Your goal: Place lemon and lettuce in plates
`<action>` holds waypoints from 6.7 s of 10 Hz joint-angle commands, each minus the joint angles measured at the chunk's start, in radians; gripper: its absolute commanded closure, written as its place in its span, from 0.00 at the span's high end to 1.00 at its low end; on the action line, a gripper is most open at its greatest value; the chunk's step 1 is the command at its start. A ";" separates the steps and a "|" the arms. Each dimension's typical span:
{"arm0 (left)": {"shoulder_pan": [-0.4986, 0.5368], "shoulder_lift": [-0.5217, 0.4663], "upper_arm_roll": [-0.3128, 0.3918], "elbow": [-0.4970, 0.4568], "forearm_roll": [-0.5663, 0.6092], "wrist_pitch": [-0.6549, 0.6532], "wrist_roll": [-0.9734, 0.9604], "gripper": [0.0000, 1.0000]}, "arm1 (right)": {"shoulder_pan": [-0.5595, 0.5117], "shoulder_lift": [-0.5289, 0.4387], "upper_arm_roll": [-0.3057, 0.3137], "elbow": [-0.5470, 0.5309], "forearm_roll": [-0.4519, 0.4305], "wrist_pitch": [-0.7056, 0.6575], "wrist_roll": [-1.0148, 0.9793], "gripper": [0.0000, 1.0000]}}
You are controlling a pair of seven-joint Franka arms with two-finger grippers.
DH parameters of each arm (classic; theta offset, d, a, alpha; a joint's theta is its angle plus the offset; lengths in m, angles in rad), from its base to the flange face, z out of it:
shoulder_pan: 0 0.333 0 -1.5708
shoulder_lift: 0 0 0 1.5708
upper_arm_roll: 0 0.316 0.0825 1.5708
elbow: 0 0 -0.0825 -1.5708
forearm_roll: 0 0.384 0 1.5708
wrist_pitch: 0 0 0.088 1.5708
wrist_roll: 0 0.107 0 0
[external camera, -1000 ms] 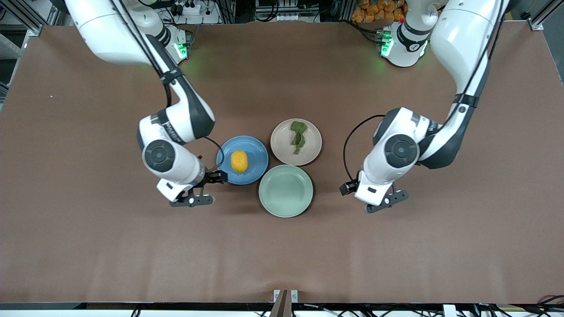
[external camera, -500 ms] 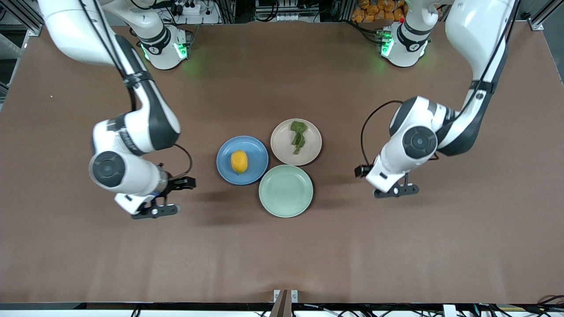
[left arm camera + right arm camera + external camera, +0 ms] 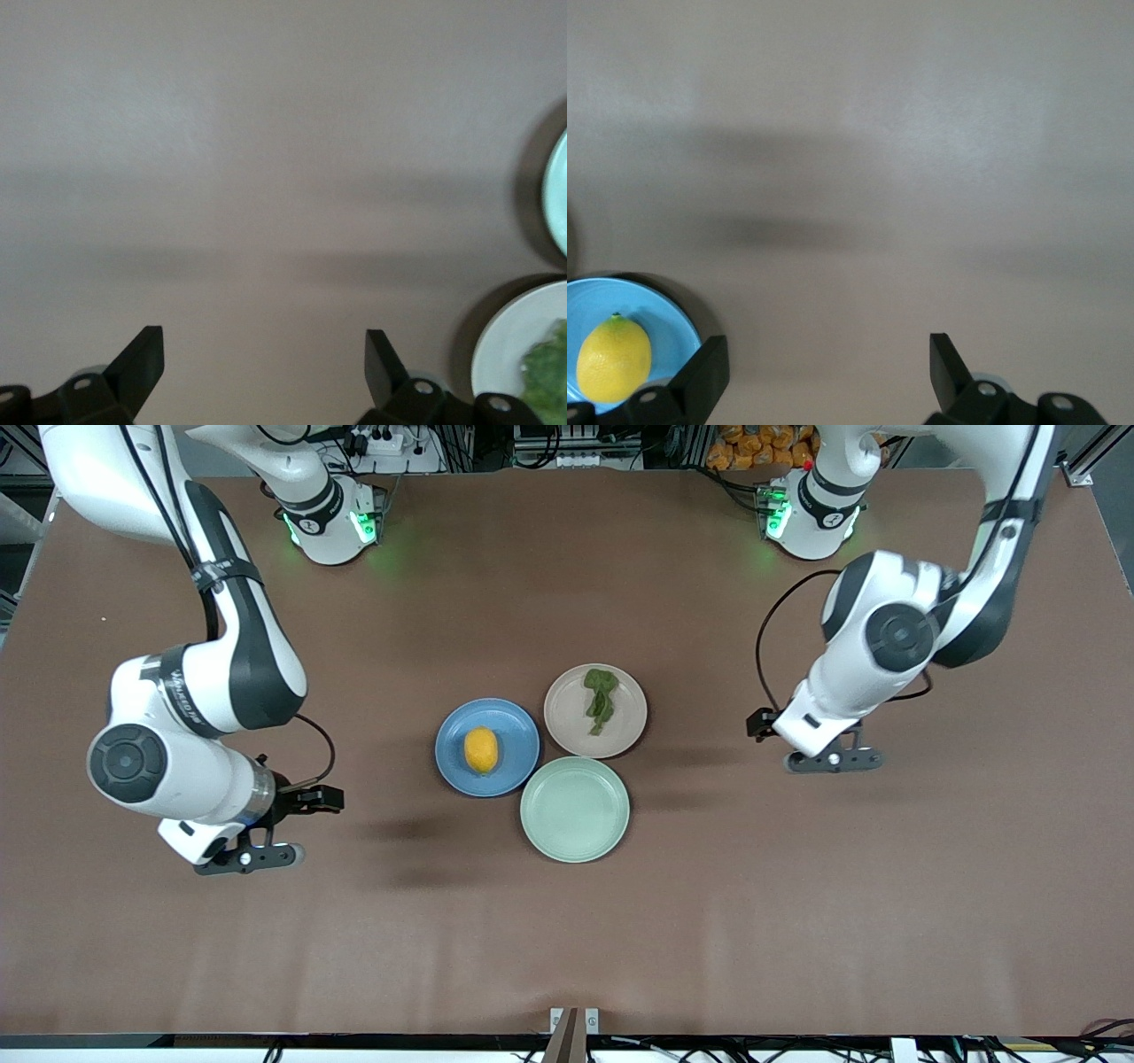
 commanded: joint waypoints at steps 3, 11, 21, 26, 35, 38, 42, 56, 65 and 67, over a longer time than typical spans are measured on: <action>0.012 -0.067 0.021 0.072 -0.048 -0.059 0.020 1.00 | -0.015 -0.090 -0.035 -0.023 -0.017 -0.046 -0.006 1.00; 0.035 -0.057 0.028 0.096 -0.034 -0.111 0.028 1.00 | -0.080 -0.328 -0.069 -0.196 -0.014 -0.035 -0.098 1.00; 0.032 -0.097 0.017 0.142 -0.040 -0.143 0.013 1.00 | -0.101 -0.555 -0.064 -0.278 0.000 -0.118 -0.094 1.00; 0.025 -0.097 0.003 0.217 -0.042 -0.205 0.011 1.00 | -0.100 -0.571 -0.070 -0.249 -0.005 -0.147 -0.144 1.00; 0.033 -0.080 0.005 0.276 -0.045 -0.262 0.024 1.00 | -0.067 -0.554 -0.156 -0.220 0.029 -0.156 -0.054 1.00; 0.036 -0.080 0.012 0.276 -0.042 -0.262 0.027 1.00 | -0.067 -0.552 -0.167 -0.218 0.042 -0.158 -0.048 1.00; 0.059 -0.090 0.014 0.277 -0.040 -0.262 0.028 1.00 | -0.060 -0.535 -0.172 -0.195 0.046 -0.162 -0.071 1.00; 0.083 -0.137 0.060 0.463 -0.023 -0.636 0.278 1.00 | -0.057 -0.491 -0.173 -0.140 0.029 -0.187 -0.106 1.00; 0.074 -0.153 0.057 0.492 -0.037 -0.679 0.274 1.00 | -0.069 -0.491 -0.172 -0.138 0.038 -0.195 -0.106 1.00; 0.076 -0.156 0.055 0.492 -0.038 -0.682 0.275 1.00 | -0.067 -0.491 -0.172 -0.138 0.033 -0.196 -0.104 1.00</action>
